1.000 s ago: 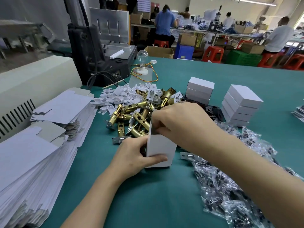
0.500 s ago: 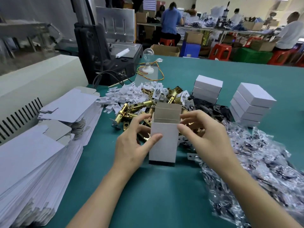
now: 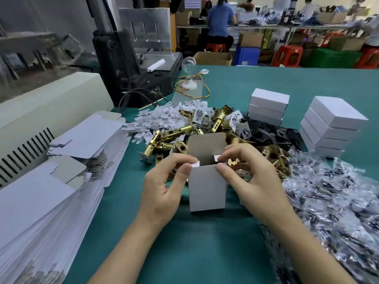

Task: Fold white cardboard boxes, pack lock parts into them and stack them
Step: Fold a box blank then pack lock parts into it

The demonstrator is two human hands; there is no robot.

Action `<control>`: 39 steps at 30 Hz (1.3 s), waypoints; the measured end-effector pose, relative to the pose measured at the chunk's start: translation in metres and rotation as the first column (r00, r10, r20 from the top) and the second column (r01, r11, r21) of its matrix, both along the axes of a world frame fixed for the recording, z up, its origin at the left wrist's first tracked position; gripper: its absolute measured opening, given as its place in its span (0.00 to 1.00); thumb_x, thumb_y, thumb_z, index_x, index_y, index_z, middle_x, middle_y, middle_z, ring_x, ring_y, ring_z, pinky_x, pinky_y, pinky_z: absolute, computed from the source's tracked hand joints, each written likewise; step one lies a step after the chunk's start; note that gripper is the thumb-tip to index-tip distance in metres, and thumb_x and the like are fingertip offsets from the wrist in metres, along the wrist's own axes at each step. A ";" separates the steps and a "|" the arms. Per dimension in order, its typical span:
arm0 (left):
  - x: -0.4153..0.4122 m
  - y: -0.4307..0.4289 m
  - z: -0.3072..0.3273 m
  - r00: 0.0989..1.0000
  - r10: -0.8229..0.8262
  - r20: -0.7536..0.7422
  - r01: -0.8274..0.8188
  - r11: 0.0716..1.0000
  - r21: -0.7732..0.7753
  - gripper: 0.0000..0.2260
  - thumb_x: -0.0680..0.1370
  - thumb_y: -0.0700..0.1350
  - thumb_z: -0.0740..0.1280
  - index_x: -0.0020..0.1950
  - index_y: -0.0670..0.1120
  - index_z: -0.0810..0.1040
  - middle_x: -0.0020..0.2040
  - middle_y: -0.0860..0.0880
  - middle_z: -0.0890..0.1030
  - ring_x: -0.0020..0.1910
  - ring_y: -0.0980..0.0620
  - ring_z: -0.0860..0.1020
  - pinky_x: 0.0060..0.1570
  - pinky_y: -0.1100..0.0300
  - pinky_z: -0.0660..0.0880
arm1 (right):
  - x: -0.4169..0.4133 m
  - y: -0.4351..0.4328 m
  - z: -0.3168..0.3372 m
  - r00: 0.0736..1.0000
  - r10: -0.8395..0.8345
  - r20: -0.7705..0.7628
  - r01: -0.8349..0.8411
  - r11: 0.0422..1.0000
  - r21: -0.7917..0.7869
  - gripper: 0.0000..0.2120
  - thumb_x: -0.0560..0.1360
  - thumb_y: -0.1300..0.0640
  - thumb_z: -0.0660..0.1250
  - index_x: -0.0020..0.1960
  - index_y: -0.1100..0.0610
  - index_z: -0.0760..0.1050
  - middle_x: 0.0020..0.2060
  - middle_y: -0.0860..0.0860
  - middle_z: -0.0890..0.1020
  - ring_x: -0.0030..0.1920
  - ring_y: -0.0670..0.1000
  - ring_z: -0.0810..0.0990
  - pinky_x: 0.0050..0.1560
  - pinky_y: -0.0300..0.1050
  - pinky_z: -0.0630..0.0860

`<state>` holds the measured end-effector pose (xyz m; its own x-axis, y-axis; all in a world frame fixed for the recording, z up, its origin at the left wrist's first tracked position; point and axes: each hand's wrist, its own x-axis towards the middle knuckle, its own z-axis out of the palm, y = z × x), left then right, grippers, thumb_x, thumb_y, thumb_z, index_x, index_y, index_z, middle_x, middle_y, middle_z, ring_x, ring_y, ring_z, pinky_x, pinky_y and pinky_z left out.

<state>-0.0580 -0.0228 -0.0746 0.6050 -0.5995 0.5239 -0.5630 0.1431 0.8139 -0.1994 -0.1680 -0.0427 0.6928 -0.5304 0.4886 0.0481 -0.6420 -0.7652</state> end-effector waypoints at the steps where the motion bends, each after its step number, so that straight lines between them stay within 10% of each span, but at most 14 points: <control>1: -0.001 0.000 0.001 1.000 0.003 0.019 -0.003 1.000 -0.002 0.09 0.84 0.53 0.63 0.55 0.54 0.82 0.50 0.57 0.83 0.49 0.53 0.83 0.45 0.64 0.77 | -0.002 0.001 0.000 1.000 0.007 0.007 -0.007 1.000 0.005 0.02 0.79 0.49 0.68 0.49 0.46 0.79 0.50 0.40 0.81 0.57 0.46 0.80 0.50 0.41 0.79; 13: -0.010 0.003 0.013 0.961 0.035 0.274 -0.025 0.999 -0.040 0.08 0.82 0.43 0.63 0.49 0.42 0.81 0.54 0.53 0.80 0.53 0.55 0.79 0.50 0.66 0.71 | -0.011 0.009 -0.001 0.994 0.104 0.019 -0.106 0.973 0.204 0.05 0.81 0.53 0.67 0.47 0.50 0.79 0.44 0.46 0.83 0.48 0.50 0.82 0.46 0.40 0.77; 21: -0.009 0.003 0.011 0.974 0.010 0.226 0.008 0.997 -0.077 0.19 0.82 0.41 0.67 0.72 0.42 0.73 0.61 0.66 0.77 0.56 0.57 0.78 0.55 0.65 0.72 | -0.012 0.010 0.000 0.995 0.100 0.023 -0.102 0.959 0.266 0.04 0.81 0.53 0.68 0.48 0.48 0.80 0.46 0.46 0.83 0.47 0.50 0.83 0.46 0.39 0.75; 28: -0.007 0.005 0.015 0.950 -0.080 0.302 0.112 0.990 -0.089 0.12 0.80 0.32 0.66 0.58 0.47 0.81 0.57 0.49 0.83 0.60 0.47 0.82 0.58 0.57 0.77 | -0.015 0.009 0.005 0.990 0.074 0.117 -0.115 0.910 0.397 0.09 0.79 0.49 0.67 0.51 0.53 0.83 0.49 0.49 0.86 0.51 0.47 0.84 0.49 0.40 0.80; 39: -0.010 0.006 0.015 0.980 -0.098 0.174 0.110 0.992 -0.066 0.11 0.80 0.47 0.66 0.55 0.41 0.83 0.56 0.49 0.85 0.58 0.47 0.83 0.52 0.53 0.79 | -0.017 0.008 0.005 0.991 0.128 0.043 -0.134 0.954 0.268 0.07 0.78 0.52 0.69 0.54 0.46 0.83 0.50 0.42 0.86 0.53 0.47 0.84 0.50 0.34 0.78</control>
<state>-0.0679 -0.0164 -0.0595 0.4398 -0.6099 0.6593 -0.6710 0.2648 0.6926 -0.2165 -0.1601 -0.0373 0.7546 -0.5503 0.3574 0.1390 -0.3983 -0.9067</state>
